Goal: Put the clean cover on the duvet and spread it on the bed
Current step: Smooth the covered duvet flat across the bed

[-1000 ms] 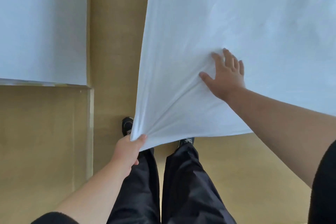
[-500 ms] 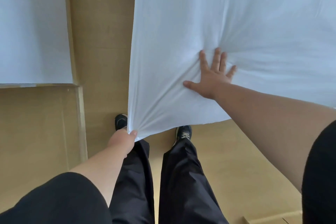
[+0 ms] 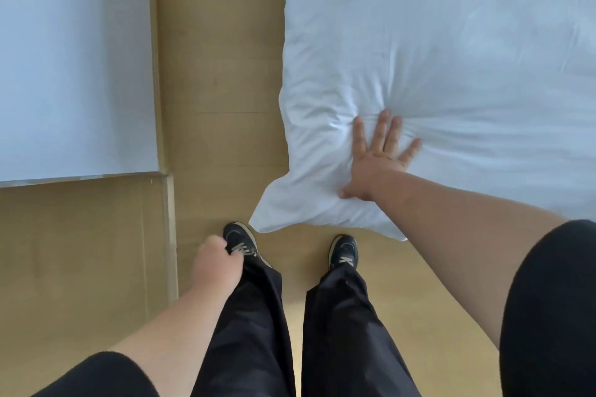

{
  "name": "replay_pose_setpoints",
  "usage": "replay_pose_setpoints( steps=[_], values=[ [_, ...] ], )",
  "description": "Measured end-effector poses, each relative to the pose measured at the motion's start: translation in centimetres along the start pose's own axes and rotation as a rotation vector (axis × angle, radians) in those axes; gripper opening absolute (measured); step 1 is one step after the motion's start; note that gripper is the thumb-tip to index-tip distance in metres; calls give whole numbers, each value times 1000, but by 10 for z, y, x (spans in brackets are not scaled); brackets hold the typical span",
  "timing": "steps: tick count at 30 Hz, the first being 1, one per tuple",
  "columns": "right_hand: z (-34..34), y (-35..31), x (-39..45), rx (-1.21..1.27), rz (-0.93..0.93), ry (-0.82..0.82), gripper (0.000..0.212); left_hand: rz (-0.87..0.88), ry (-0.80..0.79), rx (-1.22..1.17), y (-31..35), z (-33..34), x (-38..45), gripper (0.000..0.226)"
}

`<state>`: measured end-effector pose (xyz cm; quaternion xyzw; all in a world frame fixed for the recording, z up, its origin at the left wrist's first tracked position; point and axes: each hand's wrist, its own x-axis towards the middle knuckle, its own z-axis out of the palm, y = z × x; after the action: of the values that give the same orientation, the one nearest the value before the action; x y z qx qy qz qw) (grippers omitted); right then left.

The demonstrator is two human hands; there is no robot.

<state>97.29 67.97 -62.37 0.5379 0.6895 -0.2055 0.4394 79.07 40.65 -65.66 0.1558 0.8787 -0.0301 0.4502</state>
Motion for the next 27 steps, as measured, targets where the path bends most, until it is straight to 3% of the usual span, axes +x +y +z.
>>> replay_pose_setpoints(
  steps=[3,6,9,14,16,20,23,27],
  values=[
    [14,0,15,8,2,60,158,326,58,-55,54,15,-8,31],
    [23,1,23,10,-24,114,157,534,-27,-52,106,31,-16,52],
    [21,3,23,9,-32,121,156,548,-125,-67,130,29,-25,47],
    [-8,8,-5,-64,-64,-5,150,534,-178,77,110,-31,-43,49],
    [-32,16,-28,-63,-114,-67,136,505,-180,123,97,-69,-54,42],
    [-91,24,-97,-159,-214,-225,73,440,-195,275,73,-153,-85,51],
    [-128,14,-165,-236,-258,-193,61,431,-205,351,57,-220,-117,50],
    [-163,-5,-231,-181,-301,-67,60,453,-113,325,35,-308,-160,40]
  ],
)
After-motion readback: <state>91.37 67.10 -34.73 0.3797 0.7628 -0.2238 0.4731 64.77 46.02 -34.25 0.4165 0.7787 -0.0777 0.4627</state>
